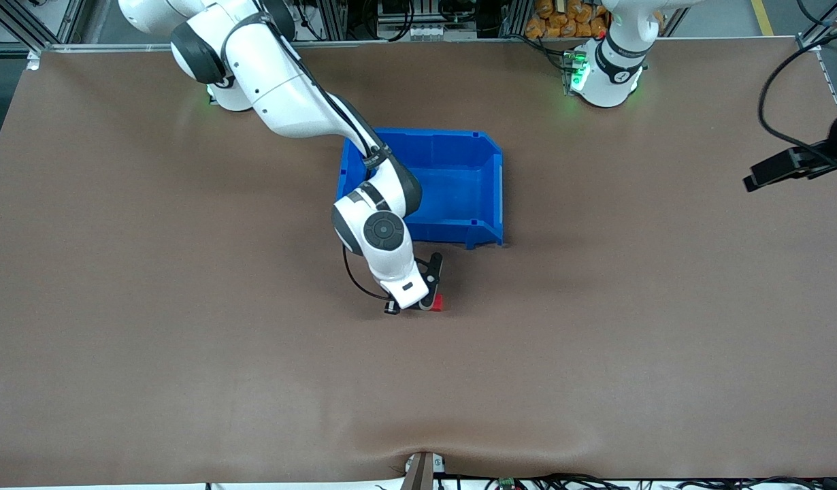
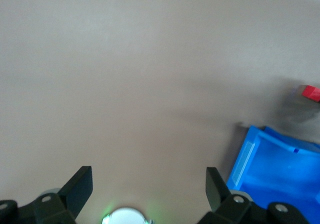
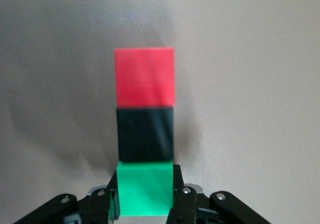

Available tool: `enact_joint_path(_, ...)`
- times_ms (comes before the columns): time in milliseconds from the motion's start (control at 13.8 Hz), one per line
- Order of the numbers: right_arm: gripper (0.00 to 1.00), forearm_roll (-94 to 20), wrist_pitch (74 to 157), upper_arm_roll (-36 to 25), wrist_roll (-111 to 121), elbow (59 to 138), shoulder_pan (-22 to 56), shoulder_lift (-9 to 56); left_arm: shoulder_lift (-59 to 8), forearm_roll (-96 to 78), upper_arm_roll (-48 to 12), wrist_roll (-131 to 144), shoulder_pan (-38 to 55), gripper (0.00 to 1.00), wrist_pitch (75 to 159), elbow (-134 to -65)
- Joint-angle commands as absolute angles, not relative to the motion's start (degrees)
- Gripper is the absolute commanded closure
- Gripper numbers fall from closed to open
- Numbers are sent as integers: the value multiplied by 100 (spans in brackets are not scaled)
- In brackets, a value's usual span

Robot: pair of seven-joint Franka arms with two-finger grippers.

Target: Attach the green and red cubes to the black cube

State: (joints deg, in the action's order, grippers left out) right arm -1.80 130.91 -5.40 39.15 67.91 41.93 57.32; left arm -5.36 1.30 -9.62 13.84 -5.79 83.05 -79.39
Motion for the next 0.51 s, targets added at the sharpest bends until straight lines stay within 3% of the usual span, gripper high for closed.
enact_joint_path(0, 35, 17, 13175, -580, 3735, 6618, 4280, 5889, 1079, 132, -976, 1195, -467, 0, 9342, -10105)
enact_joint_path(73, 0, 131, 13288, -571, 3735, 6644, 4272, 5897, 1064, 149, -897, 1204, -257, 0, 9186, -10073)
enact_joint_path(436, 0, 114, 13369, -571, 3709, 6741, 4219, 5714, 1046, 158, -703, 1195, -97, 0, 8921, -9958)
